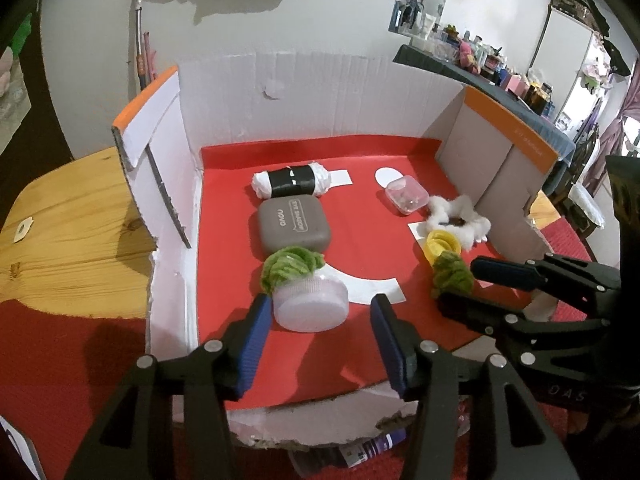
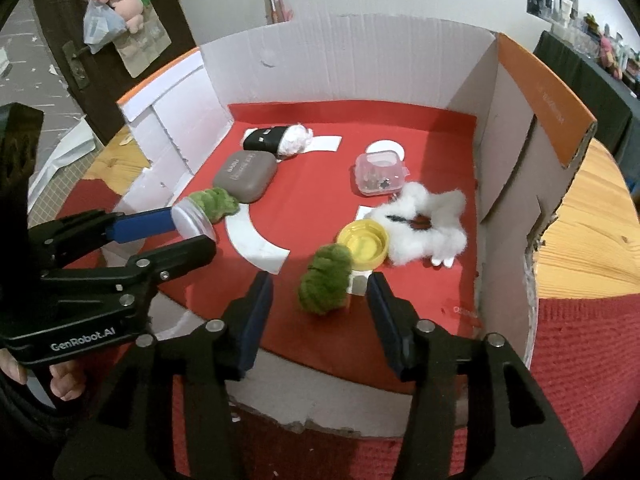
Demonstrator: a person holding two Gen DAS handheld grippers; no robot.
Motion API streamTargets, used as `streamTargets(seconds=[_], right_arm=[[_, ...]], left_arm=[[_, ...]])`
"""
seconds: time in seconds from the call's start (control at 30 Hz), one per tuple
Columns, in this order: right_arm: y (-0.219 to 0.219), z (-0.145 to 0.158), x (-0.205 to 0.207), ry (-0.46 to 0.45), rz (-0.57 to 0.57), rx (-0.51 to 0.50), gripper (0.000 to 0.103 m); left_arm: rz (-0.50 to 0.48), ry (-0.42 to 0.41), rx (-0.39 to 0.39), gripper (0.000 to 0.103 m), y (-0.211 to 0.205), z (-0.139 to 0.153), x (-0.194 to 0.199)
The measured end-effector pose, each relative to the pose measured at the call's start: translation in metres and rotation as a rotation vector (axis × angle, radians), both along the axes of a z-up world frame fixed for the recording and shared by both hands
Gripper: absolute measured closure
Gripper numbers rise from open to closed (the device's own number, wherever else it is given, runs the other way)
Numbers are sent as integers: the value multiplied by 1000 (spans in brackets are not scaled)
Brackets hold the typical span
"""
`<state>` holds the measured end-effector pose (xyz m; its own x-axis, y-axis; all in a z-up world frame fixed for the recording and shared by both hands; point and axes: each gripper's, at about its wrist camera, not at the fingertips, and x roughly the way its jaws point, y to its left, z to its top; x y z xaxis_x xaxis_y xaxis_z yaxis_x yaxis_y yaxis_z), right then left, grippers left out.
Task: Organize objects
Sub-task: 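Lower and release the jar with the left tool while the right tool releases the plush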
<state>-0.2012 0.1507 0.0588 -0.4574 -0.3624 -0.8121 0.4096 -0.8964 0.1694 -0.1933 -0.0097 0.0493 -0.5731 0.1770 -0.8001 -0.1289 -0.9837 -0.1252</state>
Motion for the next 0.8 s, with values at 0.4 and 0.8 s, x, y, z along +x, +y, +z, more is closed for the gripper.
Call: streamTargets(seconds=[0.4,0.8], right_arm=[[0,5,10,12,2,-1,55],[1,13,25,31,6,0,48]], left_arm=[[7,15,1,44,0,7,10],[14,28,-3,37,1,11,17]])
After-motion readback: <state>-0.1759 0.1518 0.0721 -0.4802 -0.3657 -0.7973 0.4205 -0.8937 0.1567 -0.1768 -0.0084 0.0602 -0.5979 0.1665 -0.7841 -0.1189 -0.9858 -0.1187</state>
